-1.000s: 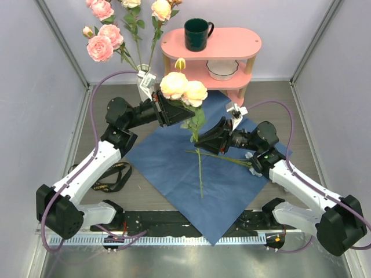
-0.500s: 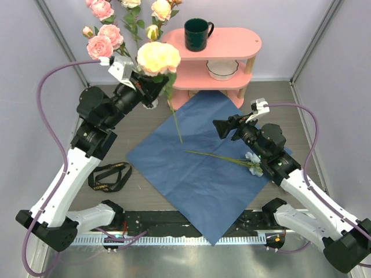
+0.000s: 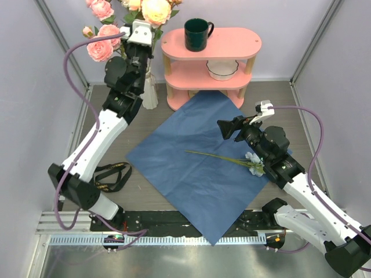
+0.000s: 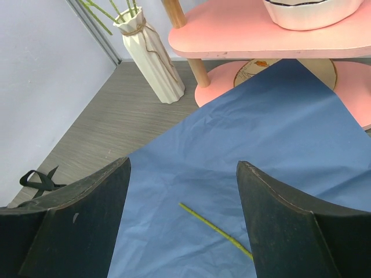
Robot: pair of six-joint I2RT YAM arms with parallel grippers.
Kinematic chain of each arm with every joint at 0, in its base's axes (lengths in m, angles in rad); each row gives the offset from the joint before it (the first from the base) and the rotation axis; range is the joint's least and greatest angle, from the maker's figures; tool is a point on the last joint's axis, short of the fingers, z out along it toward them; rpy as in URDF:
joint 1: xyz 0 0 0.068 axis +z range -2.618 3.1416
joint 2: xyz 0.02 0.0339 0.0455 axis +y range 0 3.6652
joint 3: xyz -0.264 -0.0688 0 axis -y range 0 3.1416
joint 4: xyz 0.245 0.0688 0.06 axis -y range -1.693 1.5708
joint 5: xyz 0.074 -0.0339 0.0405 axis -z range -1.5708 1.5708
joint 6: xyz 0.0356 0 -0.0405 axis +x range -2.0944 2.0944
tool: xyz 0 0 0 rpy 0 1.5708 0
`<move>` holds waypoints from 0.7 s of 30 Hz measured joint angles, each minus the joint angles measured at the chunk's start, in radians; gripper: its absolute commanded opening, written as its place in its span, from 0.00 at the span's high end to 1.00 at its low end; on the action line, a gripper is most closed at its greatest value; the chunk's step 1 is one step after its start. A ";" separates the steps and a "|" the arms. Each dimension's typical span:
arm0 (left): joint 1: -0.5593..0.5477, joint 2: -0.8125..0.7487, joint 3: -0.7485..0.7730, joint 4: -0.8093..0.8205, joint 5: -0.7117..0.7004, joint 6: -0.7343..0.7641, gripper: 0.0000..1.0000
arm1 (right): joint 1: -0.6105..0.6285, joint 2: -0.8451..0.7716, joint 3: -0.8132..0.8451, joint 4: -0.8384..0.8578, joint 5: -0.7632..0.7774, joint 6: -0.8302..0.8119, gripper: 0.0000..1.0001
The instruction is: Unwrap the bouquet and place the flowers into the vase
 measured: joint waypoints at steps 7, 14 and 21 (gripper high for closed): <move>0.021 0.169 0.132 0.105 -0.075 0.121 1.00 | 0.000 -0.005 0.000 -0.003 0.004 -0.002 0.21; 0.054 0.221 0.143 0.187 -0.100 0.136 1.00 | 0.000 -0.004 0.000 -0.004 0.007 -0.003 0.21; 0.077 0.252 0.143 0.233 -0.117 0.099 1.00 | 0.000 0.003 0.000 -0.005 0.007 -0.006 0.21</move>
